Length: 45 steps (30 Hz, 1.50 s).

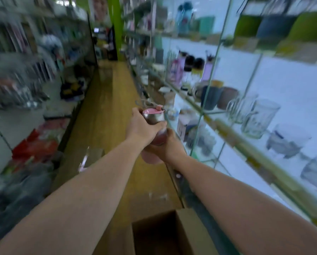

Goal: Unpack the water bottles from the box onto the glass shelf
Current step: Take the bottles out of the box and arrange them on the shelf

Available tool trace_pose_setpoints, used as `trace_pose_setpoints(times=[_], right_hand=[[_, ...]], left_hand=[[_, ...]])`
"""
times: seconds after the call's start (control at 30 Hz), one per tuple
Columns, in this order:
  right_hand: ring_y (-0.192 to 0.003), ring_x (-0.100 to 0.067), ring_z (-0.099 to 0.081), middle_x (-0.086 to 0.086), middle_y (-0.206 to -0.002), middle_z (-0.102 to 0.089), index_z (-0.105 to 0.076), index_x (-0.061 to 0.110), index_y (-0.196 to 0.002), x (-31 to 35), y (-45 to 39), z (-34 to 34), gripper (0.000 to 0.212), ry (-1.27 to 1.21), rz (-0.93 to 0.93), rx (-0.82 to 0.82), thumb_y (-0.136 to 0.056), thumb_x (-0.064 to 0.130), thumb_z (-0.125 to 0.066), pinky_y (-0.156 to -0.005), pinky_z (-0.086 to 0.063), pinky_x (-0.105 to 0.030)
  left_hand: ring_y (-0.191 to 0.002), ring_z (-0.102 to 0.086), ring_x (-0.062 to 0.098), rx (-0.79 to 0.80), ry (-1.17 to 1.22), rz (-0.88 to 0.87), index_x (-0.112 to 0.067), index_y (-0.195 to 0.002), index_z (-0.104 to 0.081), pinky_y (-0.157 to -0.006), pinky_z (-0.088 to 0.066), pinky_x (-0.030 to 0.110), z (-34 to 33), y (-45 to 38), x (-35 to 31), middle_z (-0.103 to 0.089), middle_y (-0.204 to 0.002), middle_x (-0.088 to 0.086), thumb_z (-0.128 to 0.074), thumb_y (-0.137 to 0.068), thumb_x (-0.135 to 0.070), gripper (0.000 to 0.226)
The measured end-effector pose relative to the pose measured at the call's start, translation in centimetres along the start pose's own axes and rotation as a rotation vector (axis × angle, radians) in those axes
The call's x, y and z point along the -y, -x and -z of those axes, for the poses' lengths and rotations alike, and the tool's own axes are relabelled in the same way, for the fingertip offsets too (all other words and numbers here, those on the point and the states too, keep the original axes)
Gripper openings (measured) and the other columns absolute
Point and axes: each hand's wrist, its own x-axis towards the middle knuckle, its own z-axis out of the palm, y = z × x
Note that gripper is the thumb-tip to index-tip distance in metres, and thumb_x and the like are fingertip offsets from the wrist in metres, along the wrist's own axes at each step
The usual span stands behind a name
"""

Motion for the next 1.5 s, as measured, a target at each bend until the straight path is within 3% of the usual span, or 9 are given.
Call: trace_pose_setpoints(times=[0.17,0.4,0.57,0.73,0.9,1.07,1.23,1.33,1.5], right_hand=[[-0.120,-0.027,-0.053,-0.009,-0.134,-0.052,-0.028,0.011,-0.141,8.4,4.1,6.4,0.089,0.019,0.053,-0.185,-0.074,0.047,-0.074,-0.088,-0.042,-0.031],[-0.130,-0.023,-0.043,-0.005,-0.143,-0.042,-0.026,0.010,-0.143,13.5,10.5,13.5,0.073,0.007,0.023,-0.269,-0.088,0.045,-0.060,-0.106,-0.034,-0.030],[-0.122,-0.026,-0.052,-0.008,-0.135,-0.052,-0.038,0.011,-0.136,13.9,14.0,19.6,0.071,0.084,-0.001,-0.499,-0.082,0.047,-0.066,-0.098,-0.041,-0.033],[-0.126,-0.035,-0.046,-0.018,-0.142,-0.042,-0.026,0.011,-0.146,12.8,18.3,26.6,0.045,0.184,-0.054,-0.705,-0.101,0.014,-0.029,-0.096,-0.044,-0.039],[-0.127,-0.032,-0.046,-0.015,-0.141,-0.046,-0.023,0.015,-0.148,11.2,22.5,32.3,0.053,0.335,-0.154,-0.879,-0.097,0.006,-0.033,-0.101,-0.039,-0.036],[-0.114,-0.030,-0.056,-0.011,-0.127,-0.055,-0.036,0.013,-0.139,9.4,27.0,36.5,0.045,0.324,-0.257,-1.013,-0.096,0.022,-0.046,-0.084,-0.046,-0.035],[-0.092,-0.024,-0.054,-0.006,-0.119,-0.057,-0.042,0.011,-0.133,7.9,30.1,39.0,0.060,0.194,-0.317,-1.084,-0.087,0.049,-0.055,-0.066,-0.042,-0.029],[-0.096,-0.023,-0.053,-0.004,-0.120,-0.058,-0.044,0.014,-0.131,7.0,31.7,40.0,0.070,0.239,-0.350,-1.117,-0.080,0.057,-0.061,-0.074,-0.043,-0.030],[-0.104,-0.024,-0.054,-0.006,-0.125,-0.055,-0.040,0.018,-0.135,4.5,32.4,39.9,0.067,0.135,-0.363,-1.121,-0.082,0.051,-0.063,-0.080,-0.046,-0.033]], left_hand=[[-0.115,-0.054,0.029,0.007,0.011,-0.239,-0.010,-0.127,-0.038,-0.093,-0.044,0.035,5.3,0.7,-9.2,-0.057,-0.124,0.010,-0.079,-0.070,-0.040,0.077],[-0.115,-0.054,0.029,0.054,-0.001,-0.390,-0.011,-0.131,-0.038,-0.091,-0.042,0.033,7.4,4.1,-18.2,-0.057,-0.124,0.009,-0.076,-0.071,-0.048,0.080],[-0.110,-0.057,0.029,0.107,0.075,-0.505,-0.009,-0.122,-0.044,-0.087,-0.043,0.033,5.7,7.1,-24.6,-0.060,-0.116,0.009,-0.078,-0.067,-0.049,0.076],[-0.113,-0.054,0.029,0.182,0.131,-0.624,-0.008,-0.124,-0.041,-0.087,-0.041,0.033,3.0,11.4,-31.0,-0.058,-0.119,0.009,-0.075,-0.070,-0.051,0.077],[-0.114,-0.055,0.028,0.311,0.220,-0.711,-0.011,-0.126,-0.040,-0.088,-0.042,0.032,-0.7,15.4,-36.4,-0.058,-0.123,0.008,-0.074,-0.071,-0.052,0.077],[-0.111,-0.056,0.025,0.446,0.300,-0.794,-0.013,-0.125,-0.040,-0.086,-0.042,0.031,-4.2,20.0,-40.4,-0.059,-0.121,0.004,-0.074,-0.071,-0.052,0.074],[-0.109,-0.057,0.025,0.538,0.298,-0.857,-0.015,-0.124,-0.041,-0.084,-0.043,0.033,-6.8,23.7,-42.9,-0.059,-0.119,0.003,-0.071,-0.073,-0.054,0.071],[-0.109,-0.057,0.026,0.592,0.308,-0.866,-0.014,-0.124,-0.040,-0.083,-0.045,0.033,-8.4,25.1,-43.5,-0.058,-0.119,0.004,-0.070,-0.074,-0.054,0.071],[-0.108,-0.057,0.028,0.633,0.254,-0.866,-0.012,-0.122,-0.040,-0.077,-0.040,0.031,-11.0,26.2,-43.3,-0.060,-0.117,0.007,-0.070,-0.074,-0.054,0.070]])
